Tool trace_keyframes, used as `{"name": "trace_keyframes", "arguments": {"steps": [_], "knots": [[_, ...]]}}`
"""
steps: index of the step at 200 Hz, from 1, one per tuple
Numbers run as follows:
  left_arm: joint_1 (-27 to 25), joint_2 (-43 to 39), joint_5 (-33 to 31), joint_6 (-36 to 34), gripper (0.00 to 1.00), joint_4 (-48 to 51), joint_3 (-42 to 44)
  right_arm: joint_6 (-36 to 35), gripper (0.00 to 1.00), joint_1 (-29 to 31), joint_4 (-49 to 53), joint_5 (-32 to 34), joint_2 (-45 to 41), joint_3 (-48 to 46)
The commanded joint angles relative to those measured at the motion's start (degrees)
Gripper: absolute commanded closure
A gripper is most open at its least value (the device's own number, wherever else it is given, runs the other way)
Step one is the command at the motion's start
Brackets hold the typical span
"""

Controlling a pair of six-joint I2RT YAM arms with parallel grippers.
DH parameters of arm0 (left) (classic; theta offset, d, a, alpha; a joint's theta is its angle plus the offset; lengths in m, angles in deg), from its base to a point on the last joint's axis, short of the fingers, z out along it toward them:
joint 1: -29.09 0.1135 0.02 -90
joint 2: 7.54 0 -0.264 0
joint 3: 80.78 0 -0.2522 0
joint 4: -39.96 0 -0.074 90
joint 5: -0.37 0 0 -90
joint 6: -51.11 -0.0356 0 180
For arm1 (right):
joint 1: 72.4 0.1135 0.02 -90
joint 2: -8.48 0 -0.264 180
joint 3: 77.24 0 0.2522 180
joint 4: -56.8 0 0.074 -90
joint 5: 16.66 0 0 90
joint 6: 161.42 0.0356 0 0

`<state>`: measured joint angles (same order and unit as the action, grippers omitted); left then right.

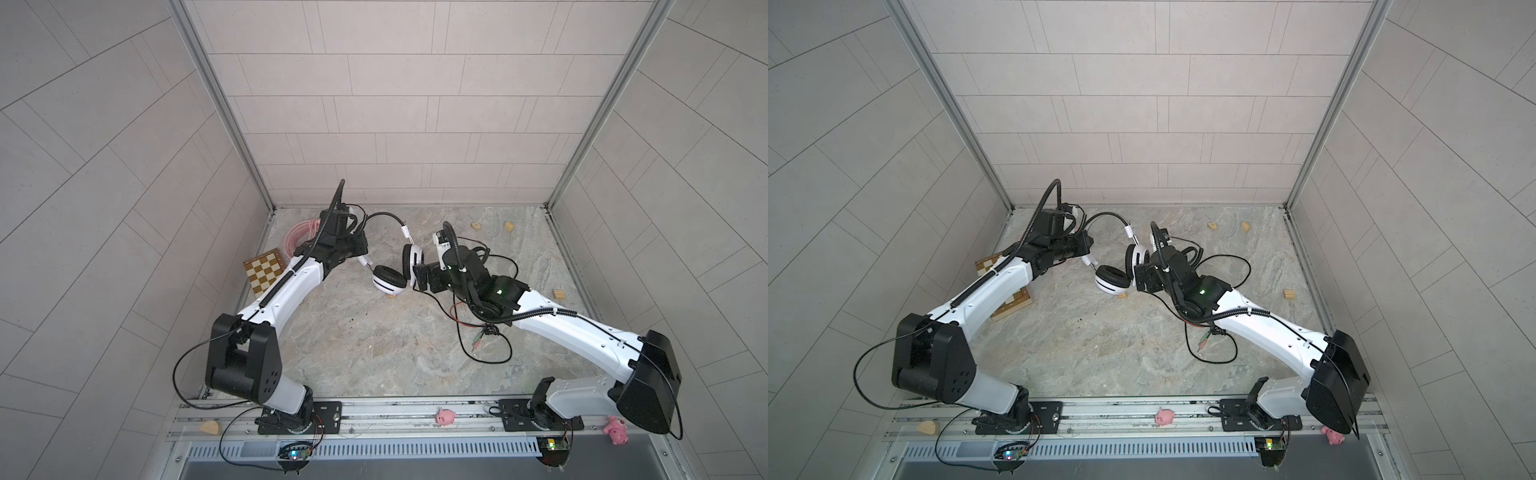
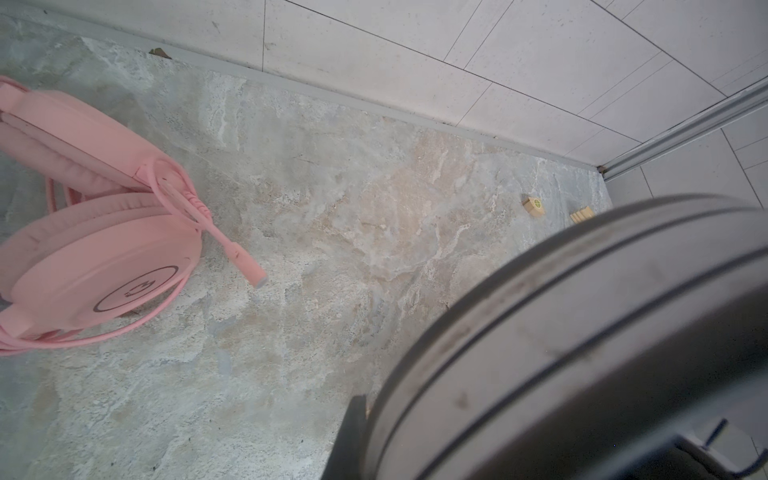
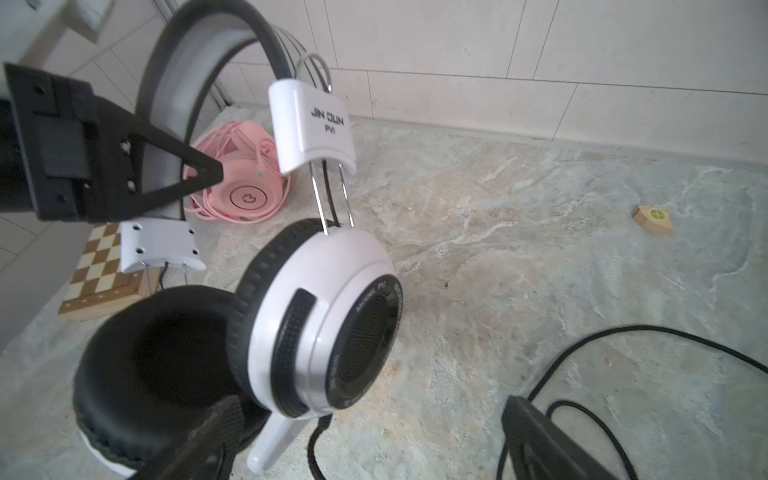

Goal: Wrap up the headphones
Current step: 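Bring the white headset toward the left gripper while the left reaches to grasp it, then grasp the white headset band with the left gripper while the right holds it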

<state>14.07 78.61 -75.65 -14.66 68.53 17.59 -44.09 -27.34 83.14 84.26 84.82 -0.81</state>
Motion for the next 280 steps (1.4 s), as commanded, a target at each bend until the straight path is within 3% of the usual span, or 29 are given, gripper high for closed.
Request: {"name": "trace_keyframes", "arguments": {"steps": [1, 47, 61, 93, 120, 142, 148, 164, 172, 201, 219, 235, 280], "knots": [[-0.27, -2.89, -0.03, 3.65, 1.00, -3.65, -0.31, 3.86, 0.01, 0.24, -4.30, 0.31, 1.73, 3.99], [-0.27, -2.65, -0.02, 5.77, 1.00, -3.73, -0.57, 8.59, 0.01, 1.20, -2.48, 0.25, 9.63, 7.22], [-0.35, -2.29, 0.52, 6.66, 1.00, -3.76, -0.77, 8.52, 0.01, 2.32, -6.18, 2.54, 10.59, 5.54], [-0.52, -2.16, 0.79, 7.49, 1.00, -3.82, -0.62, 6.14, 0.01, 4.51, -3.61, 10.35, 14.18, 8.55], [-0.63, -2.63, 1.37, 7.88, 1.00, -4.40, -0.39, 4.54, 0.03, 4.51, -6.13, 12.36, 15.74, 8.19], [-0.76, -2.91, 1.70, 8.35, 1.00, -5.16, 0.11, 3.51, 0.17, 4.25, -10.36, 11.25, 16.41, 7.31], [-0.71, -2.86, 2.05, 8.40, 1.00, -5.41, 0.20, 3.17, 0.24, 4.26, -11.21, 11.08, 16.46, 7.24], [-0.73, -2.56, 2.37, 8.38, 1.00, -5.43, 0.20, 1.81, 0.57, 4.20, -12.03, 11.71, 16.46, 7.24], [-0.75, -2.35, 2.58, 8.42, 1.00, -5.47, 0.16, 0.76, 0.64, 4.10, -12.04, 12.09, 16.39, 7.29], [-0.80, -1.24, 4.24, 7.17, 0.73, -4.38, -0.82, -4.28, 0.74, 3.68, -8.10, 13.04, 15.35, 9.35], [-0.91, 0.44, 5.11, 6.77, 0.49, -2.20, -2.41, -8.83, 0.75, 3.27, -3.96, 12.73, 14.73, 11.62], [-1.27, 2.90, 7.35, 4.89, 0.35, 1.80, -6.04, -12.75, 0.76, 2.36, -0.07, 12.95, 14.31, 13.42], [-2.95, 4.60, 6.94, 0.51, 0.19, 6.65, -9.28, -21.90, 0.76, -1.83, 15.20, 8.90, 14.63, 20.67]]}}
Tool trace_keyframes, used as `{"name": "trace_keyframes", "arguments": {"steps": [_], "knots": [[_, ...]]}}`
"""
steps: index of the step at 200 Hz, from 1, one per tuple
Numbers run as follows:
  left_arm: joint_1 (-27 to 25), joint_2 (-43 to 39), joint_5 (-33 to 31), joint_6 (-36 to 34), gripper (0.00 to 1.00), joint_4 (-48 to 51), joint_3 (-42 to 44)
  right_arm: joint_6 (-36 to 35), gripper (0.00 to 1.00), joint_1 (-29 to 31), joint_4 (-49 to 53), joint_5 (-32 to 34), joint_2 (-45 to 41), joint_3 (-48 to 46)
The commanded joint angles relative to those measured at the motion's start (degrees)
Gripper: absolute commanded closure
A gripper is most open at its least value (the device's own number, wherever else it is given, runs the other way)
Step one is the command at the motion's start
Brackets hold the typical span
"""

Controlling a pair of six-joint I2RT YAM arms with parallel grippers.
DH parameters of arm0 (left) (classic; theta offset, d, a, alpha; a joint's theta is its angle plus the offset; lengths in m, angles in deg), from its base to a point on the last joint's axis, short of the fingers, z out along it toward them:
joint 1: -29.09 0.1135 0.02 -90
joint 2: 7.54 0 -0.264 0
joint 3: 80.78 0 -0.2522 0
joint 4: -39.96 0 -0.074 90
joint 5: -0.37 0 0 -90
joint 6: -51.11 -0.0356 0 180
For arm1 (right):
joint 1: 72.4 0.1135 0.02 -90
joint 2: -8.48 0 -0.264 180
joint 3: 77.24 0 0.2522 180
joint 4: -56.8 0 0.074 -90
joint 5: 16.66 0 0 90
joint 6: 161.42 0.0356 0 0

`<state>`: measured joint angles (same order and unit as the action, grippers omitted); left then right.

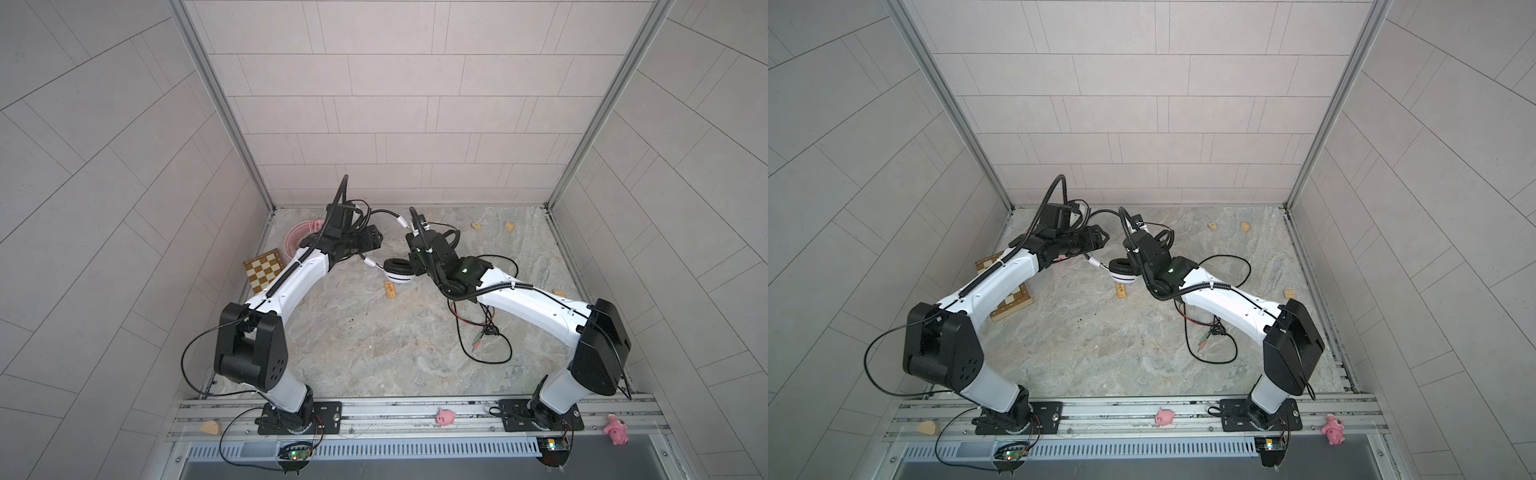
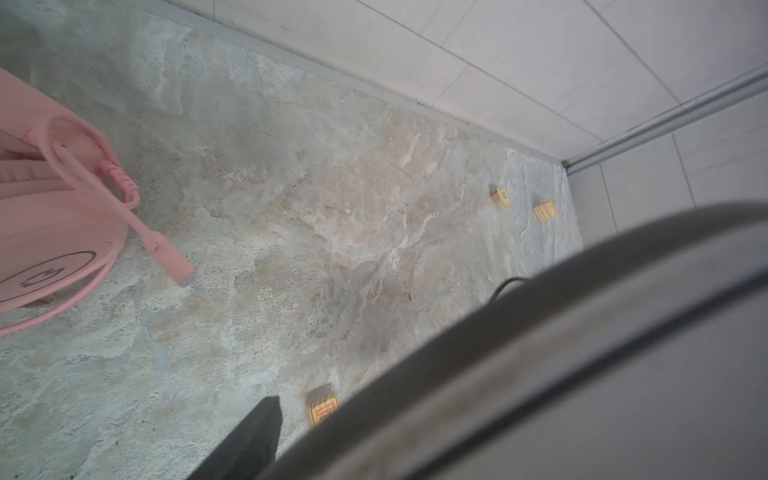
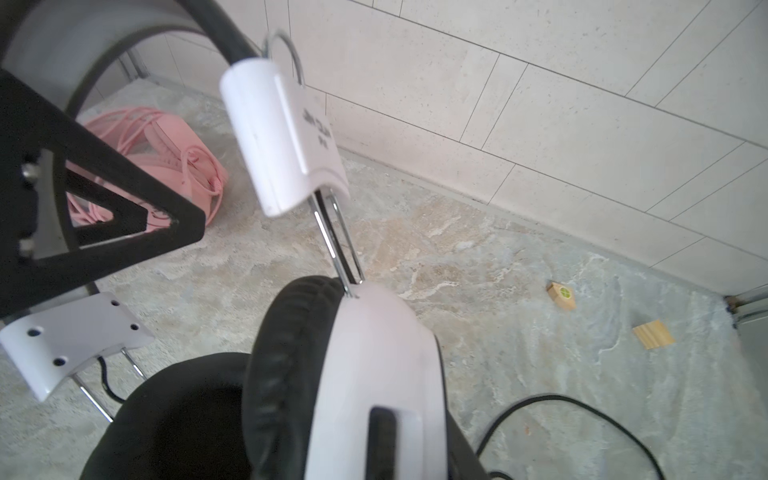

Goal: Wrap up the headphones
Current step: 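Grasp the white headset band with the left gripper while the right holds it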

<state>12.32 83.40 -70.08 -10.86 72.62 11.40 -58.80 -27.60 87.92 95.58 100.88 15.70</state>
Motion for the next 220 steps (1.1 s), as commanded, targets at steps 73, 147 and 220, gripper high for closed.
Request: {"name": "trace_keyframes", "arguments": {"steps": [73, 147, 220], "knots": [[-3.76, 0.27, 5.23, -11.91, 0.03, 5.60, -6.17, -14.38, 0.77, -6.94, 23.69, -14.06, -1.93, 9.63], [-7.39, 2.54, 3.21, -18.27, 0.25, 10.23, -8.64, -19.46, 0.78, -14.73, 36.75, -30.51, 0.84, 23.37], [-7.48, 0.12, -0.61, -17.80, 0.28, 8.40, -6.86, -22.14, 0.80, -14.55, 39.61, -30.62, 2.77, 21.06]]}}
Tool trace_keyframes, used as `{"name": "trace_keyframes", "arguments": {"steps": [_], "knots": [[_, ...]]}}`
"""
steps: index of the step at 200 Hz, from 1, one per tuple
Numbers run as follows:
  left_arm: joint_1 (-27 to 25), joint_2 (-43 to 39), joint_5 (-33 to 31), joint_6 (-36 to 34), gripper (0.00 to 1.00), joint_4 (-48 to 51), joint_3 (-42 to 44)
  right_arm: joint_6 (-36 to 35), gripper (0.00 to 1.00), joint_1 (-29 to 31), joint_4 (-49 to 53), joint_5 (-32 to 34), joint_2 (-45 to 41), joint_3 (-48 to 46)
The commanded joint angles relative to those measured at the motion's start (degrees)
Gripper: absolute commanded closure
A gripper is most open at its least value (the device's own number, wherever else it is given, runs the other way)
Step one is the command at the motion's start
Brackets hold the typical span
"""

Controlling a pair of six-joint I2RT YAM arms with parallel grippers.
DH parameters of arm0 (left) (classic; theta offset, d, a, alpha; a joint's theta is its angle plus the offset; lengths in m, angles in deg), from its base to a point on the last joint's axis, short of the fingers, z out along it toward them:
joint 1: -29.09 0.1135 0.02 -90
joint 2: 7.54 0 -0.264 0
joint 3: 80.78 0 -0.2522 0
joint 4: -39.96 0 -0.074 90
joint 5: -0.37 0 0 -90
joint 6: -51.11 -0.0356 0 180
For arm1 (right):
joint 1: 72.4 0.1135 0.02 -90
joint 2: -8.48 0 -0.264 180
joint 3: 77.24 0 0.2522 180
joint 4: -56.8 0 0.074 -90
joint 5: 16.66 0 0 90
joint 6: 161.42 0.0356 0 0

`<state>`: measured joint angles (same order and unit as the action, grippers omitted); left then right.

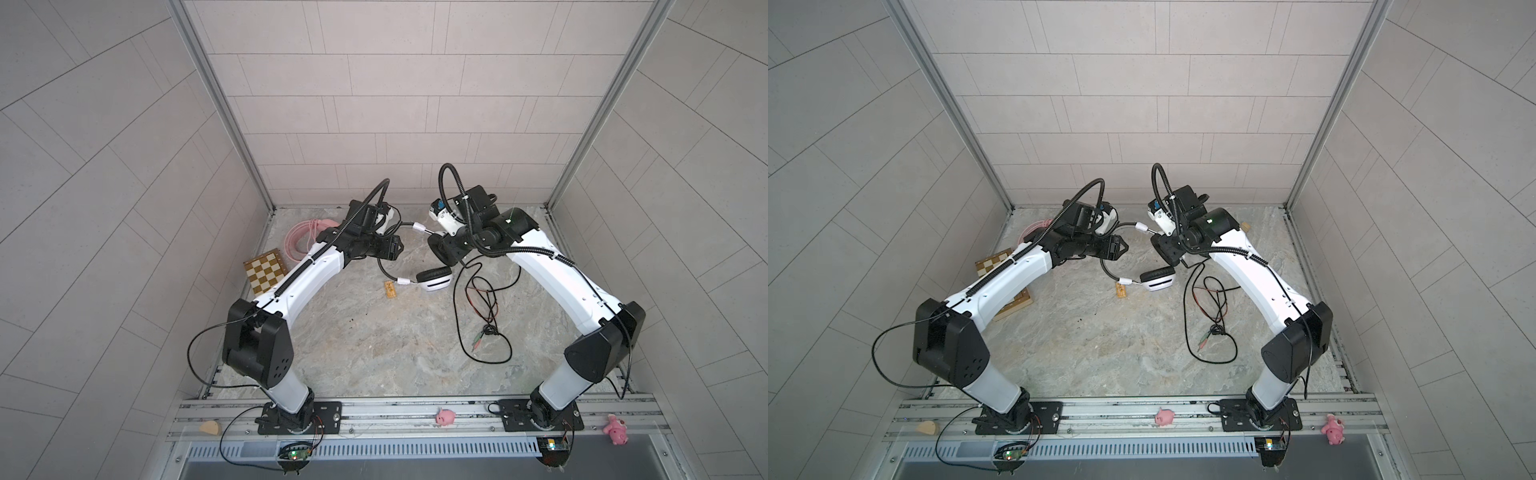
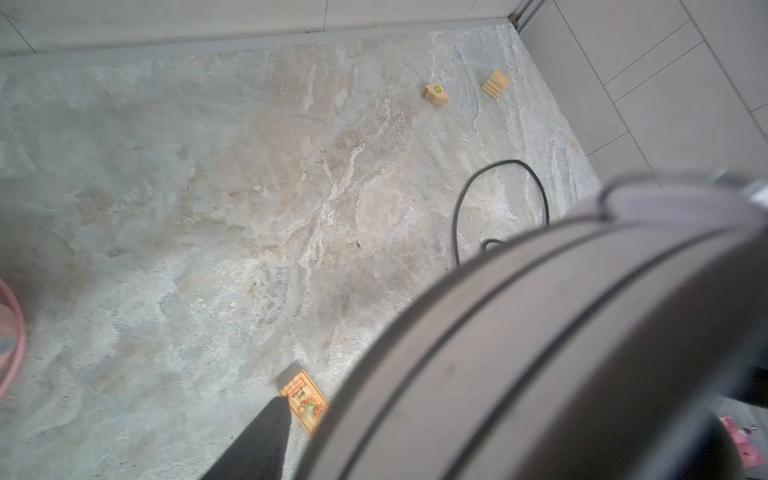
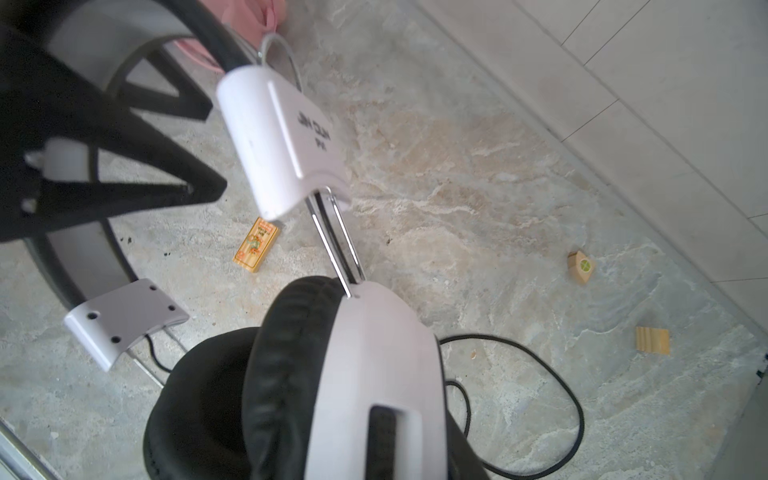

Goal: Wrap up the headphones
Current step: 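Grasp the white headset band with the left gripper while the right holds it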

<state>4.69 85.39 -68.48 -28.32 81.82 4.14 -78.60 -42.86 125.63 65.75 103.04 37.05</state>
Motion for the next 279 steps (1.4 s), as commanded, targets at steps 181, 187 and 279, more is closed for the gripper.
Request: {"name": "trace_keyframes", "arguments": {"steps": [181, 187, 279], "knots": [[-1.98, 0.06, -2.74, -1.25, 0.66, 1.34, -1.03, 1.33, 0.80, -0.71, -5.15, 3.26, -5.88, -3.36], [-1.98, -0.02, -2.82, -1.16, 0.67, 1.32, -0.99, 1.26, 0.80, -0.71, -5.08, 2.43, -5.88, -3.48], [-1.58, -1.05, -4.72, -0.47, 1.00, 1.00, -0.33, 3.79, 0.50, -1.04, -8.93, 5.66, -8.32, -5.42]]}}
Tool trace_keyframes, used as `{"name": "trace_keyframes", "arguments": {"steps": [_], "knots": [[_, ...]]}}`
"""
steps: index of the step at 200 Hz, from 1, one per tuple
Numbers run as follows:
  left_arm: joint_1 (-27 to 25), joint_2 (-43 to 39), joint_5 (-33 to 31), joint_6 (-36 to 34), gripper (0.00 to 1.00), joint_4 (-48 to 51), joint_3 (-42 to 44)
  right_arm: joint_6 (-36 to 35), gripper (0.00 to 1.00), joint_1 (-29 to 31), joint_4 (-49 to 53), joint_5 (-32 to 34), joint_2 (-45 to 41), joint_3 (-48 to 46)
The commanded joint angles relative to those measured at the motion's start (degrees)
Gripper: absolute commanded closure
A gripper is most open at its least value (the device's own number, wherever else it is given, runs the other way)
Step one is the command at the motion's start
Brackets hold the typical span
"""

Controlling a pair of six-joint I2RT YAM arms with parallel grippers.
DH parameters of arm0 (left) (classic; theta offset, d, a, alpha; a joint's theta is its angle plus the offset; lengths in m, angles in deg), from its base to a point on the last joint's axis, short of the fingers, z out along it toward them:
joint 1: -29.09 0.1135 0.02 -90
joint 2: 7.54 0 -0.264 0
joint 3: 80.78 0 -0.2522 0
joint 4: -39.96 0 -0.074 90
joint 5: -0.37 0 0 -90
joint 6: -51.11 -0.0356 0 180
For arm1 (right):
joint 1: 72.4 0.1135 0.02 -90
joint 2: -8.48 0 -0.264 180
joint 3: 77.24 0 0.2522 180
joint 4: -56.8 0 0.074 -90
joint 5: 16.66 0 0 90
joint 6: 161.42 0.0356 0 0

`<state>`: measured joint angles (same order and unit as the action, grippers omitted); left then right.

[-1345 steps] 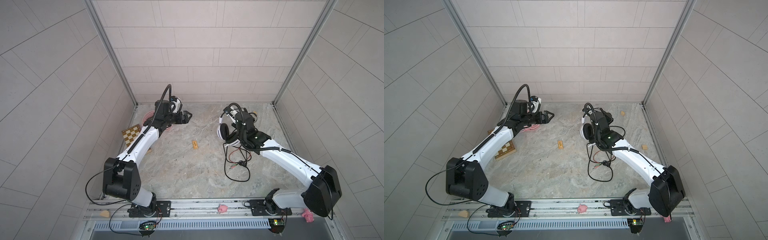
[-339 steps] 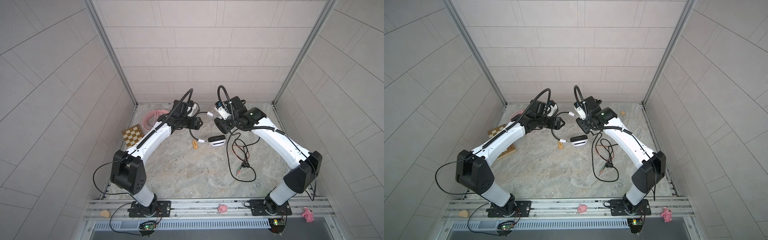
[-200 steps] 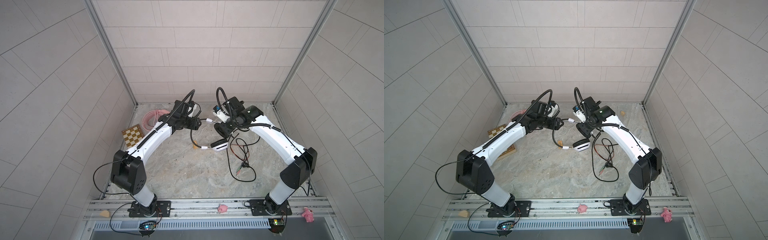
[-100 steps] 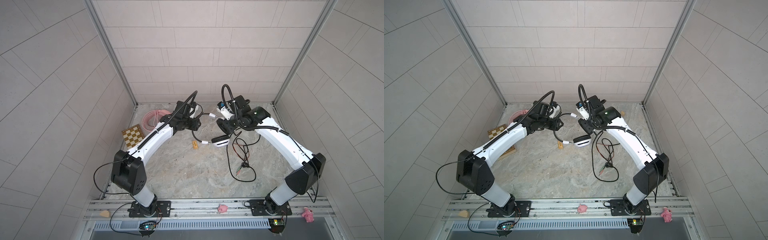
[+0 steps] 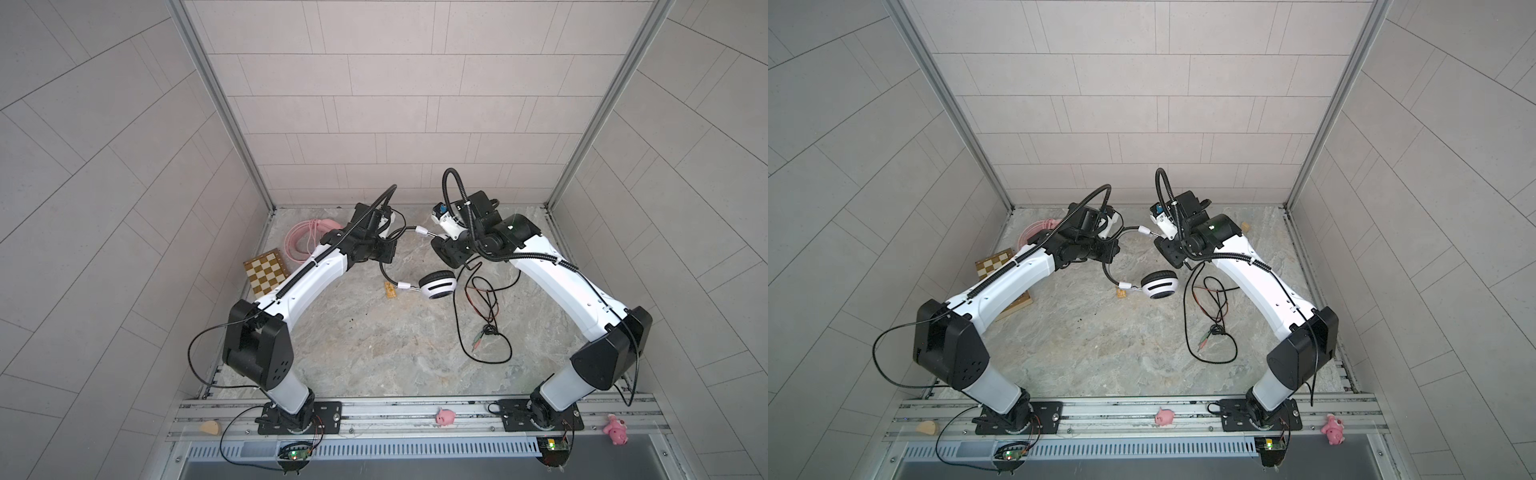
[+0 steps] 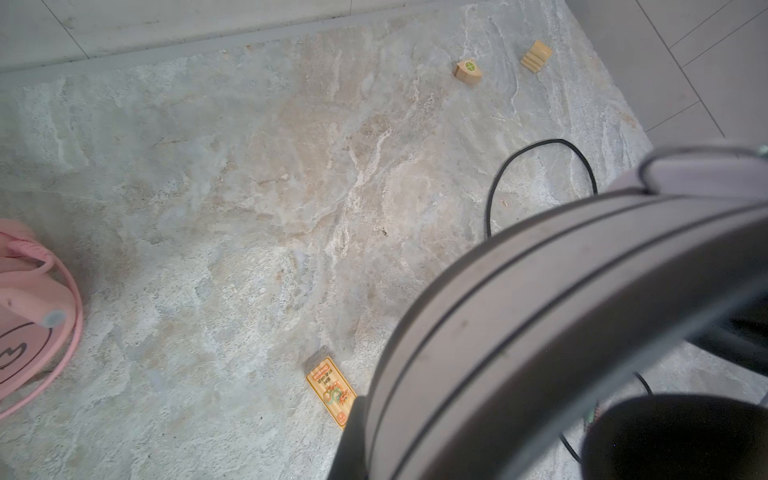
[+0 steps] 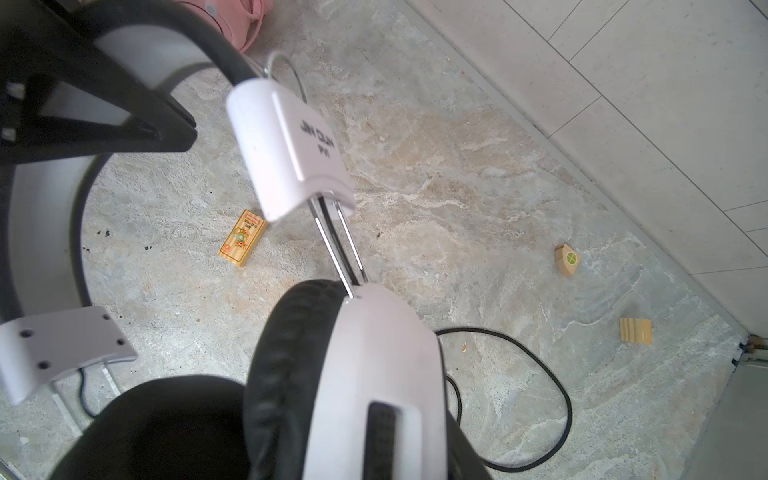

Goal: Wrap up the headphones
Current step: 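Grasp the white headset band with the left gripper while the right holds it, then lift the white headset high with the left gripper while the right grasps the cable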

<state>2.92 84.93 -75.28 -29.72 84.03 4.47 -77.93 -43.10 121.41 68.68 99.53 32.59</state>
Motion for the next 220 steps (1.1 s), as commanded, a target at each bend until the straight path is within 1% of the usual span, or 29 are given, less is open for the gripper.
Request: {"name": "trace_keyframes", "arguments": {"steps": [1, 18, 32, 53, 85, 107, 117, 142, 169, 184, 201, 220], "knots": [[0.18, -0.56, 1.99, 0.98, 1.00, -1.21, -0.66, 3.18, 0.50, -0.81, -4.84, 2.82, -4.94, -1.10], [1.03, -0.71, 2.05, 1.81, 1.00, -1.43, -0.49, 5.07, 0.40, -2.05, -8.49, 3.09, -7.87, -3.70], [2.27, -0.89, 3.15, 2.64, 1.00, -2.04, -0.40, 6.42, 0.31, -3.60, -11.88, 1.61, -10.53, -6.28], [5.58, -1.29, 6.31, 4.72, 1.00, -2.97, -1.07, 8.25, 0.26, -6.29, -15.06, 0.01, -14.13, -9.17], [10.95, -2.29, 11.11, 10.05, 1.00, -4.86, -5.36, 11.79, 0.26, -11.54, -16.88, 2.50, -18.34, -12.62], [12.54, -0.82, 13.07, 12.07, 1.00, -2.47, -14.16, 14.60, 0.27, -15.28, -18.09, 1.85, -20.04, -15.21], [12.54, 0.62, 13.62, 12.37, 1.00, -0.15, -19.14, 16.35, 0.27, -17.10, -19.01, 0.46, -20.68, -16.39], [12.68, 4.97, 16.07, 13.36, 1.00, 5.47, -31.37, 19.81, 0.27, -20.81, -22.26, -5.97, -22.22, -20.56], [12.76, 7.65, 17.82, 15.42, 1.00, 7.32, -40.00, 20.53, 0.27, -21.31, -21.48, -7.61, -20.87, -23.86], [12.81, 8.68, 18.72, 16.81, 1.00, 7.53, -43.46, 21.66, 0.28, -21.34, -22.75, -8.37, -20.52, -27.97], [12.75, 9.16, 20.38, 18.78, 1.00, 6.57, -45.02, 23.37, 0.28, -21.34, -26.81, -10.28, -21.13, -34.59], [12.80, 9.21, 20.90, 19.95, 1.00, 5.76, -45.04, 24.91, 0.28, -21.37, -32.46, -16.71, -20.82, -40.67]]}}
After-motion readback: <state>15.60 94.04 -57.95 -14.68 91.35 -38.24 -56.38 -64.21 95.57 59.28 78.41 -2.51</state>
